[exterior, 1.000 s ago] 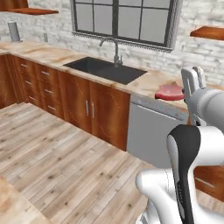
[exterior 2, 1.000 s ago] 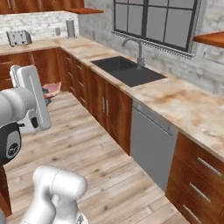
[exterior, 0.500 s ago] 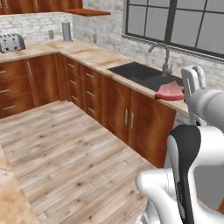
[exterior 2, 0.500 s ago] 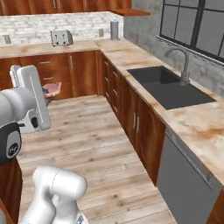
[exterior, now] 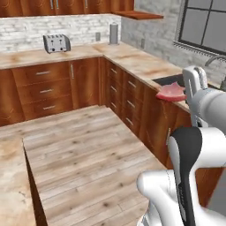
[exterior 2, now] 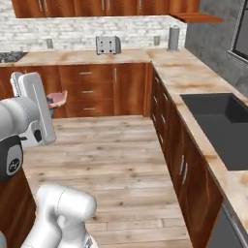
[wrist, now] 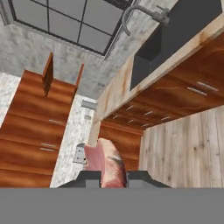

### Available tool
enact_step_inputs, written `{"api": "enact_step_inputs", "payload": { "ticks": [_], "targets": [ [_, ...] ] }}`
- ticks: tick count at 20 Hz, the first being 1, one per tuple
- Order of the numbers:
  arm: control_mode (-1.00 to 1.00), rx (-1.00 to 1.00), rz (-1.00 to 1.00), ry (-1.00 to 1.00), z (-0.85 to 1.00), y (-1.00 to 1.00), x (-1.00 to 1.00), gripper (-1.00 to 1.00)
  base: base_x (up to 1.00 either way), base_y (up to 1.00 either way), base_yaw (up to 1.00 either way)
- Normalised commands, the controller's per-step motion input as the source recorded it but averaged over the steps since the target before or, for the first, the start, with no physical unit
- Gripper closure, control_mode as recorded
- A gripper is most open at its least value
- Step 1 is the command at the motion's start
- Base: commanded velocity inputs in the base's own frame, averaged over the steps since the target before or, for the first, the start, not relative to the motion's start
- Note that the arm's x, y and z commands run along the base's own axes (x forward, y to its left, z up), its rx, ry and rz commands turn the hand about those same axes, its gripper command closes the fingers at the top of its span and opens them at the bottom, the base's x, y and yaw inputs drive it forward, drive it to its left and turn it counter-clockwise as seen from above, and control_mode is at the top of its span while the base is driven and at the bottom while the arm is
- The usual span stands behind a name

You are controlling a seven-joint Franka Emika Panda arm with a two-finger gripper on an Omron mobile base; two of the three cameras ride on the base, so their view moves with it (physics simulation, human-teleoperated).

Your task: Transport the steak from the fridge to the microwave and turn on the microwave.

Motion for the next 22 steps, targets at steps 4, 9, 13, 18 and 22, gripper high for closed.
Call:
{"api": "enact_step_inputs", "payload": {
  "ticks": [4,9,13,18,22],
  "targets": [
    [1.0,0.0,0.0,0.0,0.0,0.0,0.0,1.0,1.0,-0.2,0.38],
    [1.0,0.0,0.0,0.0,0.0,0.0,0.0,1.0,1.0,-0.22,0.38],
    [1.0,0.0,0.0,0.0,0.0,0.0,0.0,1.0,1.0,-0.19,0.39],
    [1.0,0.0,0.0,0.0,0.0,0.0,0.0,1.0,1.0,-0.19,0.37],
    [1.0,0.0,0.0,0.0,0.0,0.0,0.0,1.0,0.99,-0.15,0.41]
  ]
}}
